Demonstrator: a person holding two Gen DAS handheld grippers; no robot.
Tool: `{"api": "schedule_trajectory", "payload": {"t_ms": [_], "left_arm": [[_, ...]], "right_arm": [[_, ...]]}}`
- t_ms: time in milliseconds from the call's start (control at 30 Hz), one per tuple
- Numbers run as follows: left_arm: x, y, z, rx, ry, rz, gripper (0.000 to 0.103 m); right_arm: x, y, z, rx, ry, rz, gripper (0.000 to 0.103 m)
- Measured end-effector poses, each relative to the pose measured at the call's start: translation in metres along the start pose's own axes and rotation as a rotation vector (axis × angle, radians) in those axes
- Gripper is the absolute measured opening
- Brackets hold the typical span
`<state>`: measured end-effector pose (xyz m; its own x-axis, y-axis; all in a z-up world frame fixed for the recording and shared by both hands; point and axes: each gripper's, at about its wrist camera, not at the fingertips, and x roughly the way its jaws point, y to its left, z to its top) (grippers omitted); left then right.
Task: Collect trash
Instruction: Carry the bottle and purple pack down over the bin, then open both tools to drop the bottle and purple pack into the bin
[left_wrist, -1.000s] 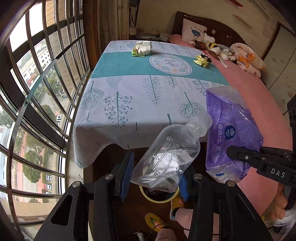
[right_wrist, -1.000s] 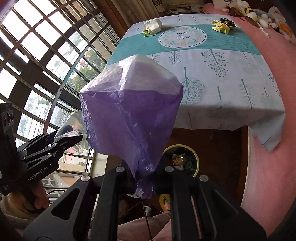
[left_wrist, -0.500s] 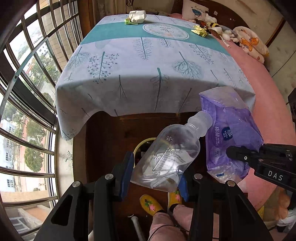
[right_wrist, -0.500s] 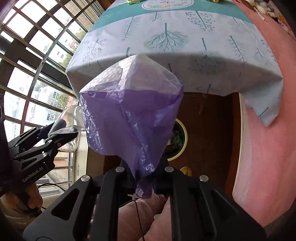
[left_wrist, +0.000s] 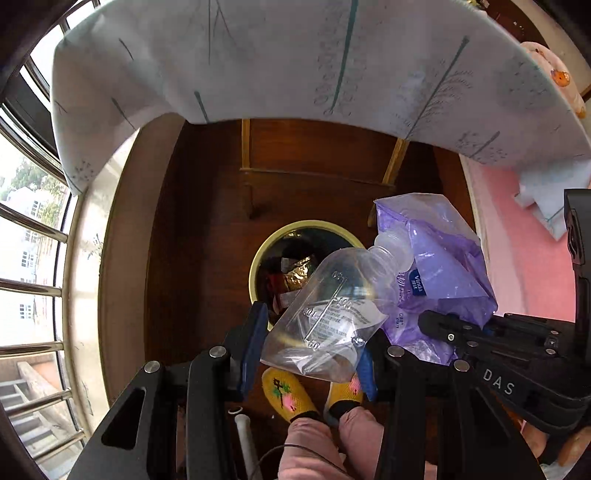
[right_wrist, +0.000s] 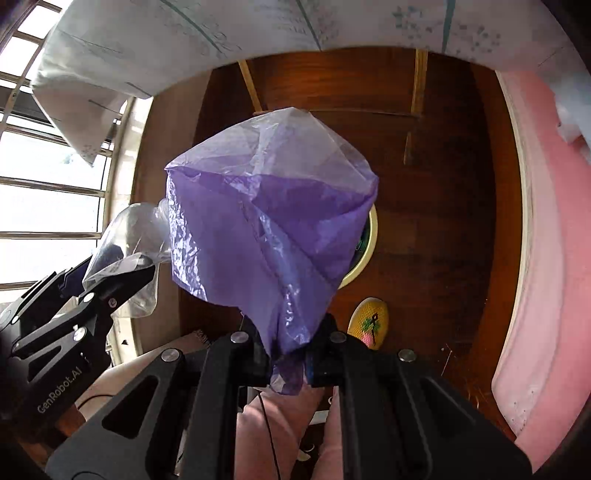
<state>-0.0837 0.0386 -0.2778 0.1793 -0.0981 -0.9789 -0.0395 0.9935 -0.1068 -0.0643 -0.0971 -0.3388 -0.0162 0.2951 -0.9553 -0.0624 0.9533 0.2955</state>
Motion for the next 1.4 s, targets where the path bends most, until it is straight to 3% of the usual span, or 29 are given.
{"api": "schedule_trajectory", "payload": {"t_ms": [300,533,567,600,633,700,767,1067,1267,1400], "left_arm": [[0.13,-0.004,-0.005,0.006,0.032,0.003,0.044],[0.185,0.011,-0.013,0.005,0.051,0.008,0.048],[0.189,0.014,-0.014,0.005,0.054,0.005,0.057],[0.192,0.016,-0.016,0.007,0.057,0.008,0.076],[0.194,0.018,-0.017,0.013,0.059,0.018,0.083],[0.195,0.02,-0.018,0.012,0.049,0.036,0.089],[0.196,0.023,-0.017,0.011,0.051,0.054,0.089],[0.161,0.042,-0.009,-0.041,0.029,0.092,0.089],[0.098,0.041,0.001,-0.047,-0.004,0.107,0.089],[0.037,0.036,0.01,-0.031,-0.043,0.129,0.089]], "right_arm": [[0.128,-0.036,0.019,-0.003,0.044,-0.069,0.009],[0.19,-0.056,0.021,-0.011,0.071,-0.084,0.01],[0.195,-0.059,0.02,-0.001,0.072,-0.074,0.011],[0.198,-0.059,0.019,0.012,0.077,-0.063,0.016],[0.199,-0.063,0.017,0.024,0.08,-0.05,0.02],[0.202,-0.068,0.013,0.04,0.077,-0.04,0.043],[0.203,-0.067,0.013,0.051,0.073,-0.049,0.056],[0.181,-0.047,0.019,0.064,0.067,-0.044,0.056],[0.132,-0.027,0.012,0.065,0.069,-0.028,0.056],[0.075,-0.017,0.004,0.054,0.058,-0.013,0.056]]}}
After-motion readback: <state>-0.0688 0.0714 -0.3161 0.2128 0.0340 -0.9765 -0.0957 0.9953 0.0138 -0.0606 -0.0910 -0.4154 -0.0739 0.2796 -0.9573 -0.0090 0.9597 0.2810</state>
